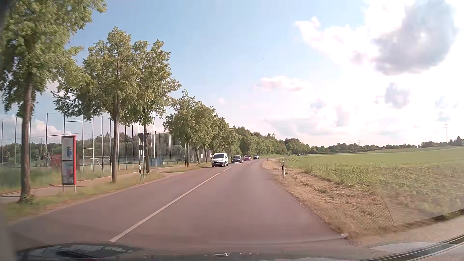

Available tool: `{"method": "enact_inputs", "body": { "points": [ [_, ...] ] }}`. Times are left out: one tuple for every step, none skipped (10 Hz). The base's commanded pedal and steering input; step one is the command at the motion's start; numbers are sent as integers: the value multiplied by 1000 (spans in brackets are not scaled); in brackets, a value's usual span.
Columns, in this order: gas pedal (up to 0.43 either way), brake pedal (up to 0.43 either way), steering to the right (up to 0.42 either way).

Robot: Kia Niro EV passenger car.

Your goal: Follow the waypoints while adhering to traffic rules and regulations

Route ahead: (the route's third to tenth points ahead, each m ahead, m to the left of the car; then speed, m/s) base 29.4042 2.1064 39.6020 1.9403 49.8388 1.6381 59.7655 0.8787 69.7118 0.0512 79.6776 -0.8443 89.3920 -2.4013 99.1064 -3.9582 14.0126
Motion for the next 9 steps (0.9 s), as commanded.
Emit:
{"method": "enact_inputs", "body": {
  "points": [
    [268,12,-1],
    [268,12,0],
    [280,12,-2],
    [280,12,-6],
    [280,12,-11],
    [280,12,-11],
    [280,12,-8],
    [280,12,-6],
    [280,12,-2]
  ]
}}
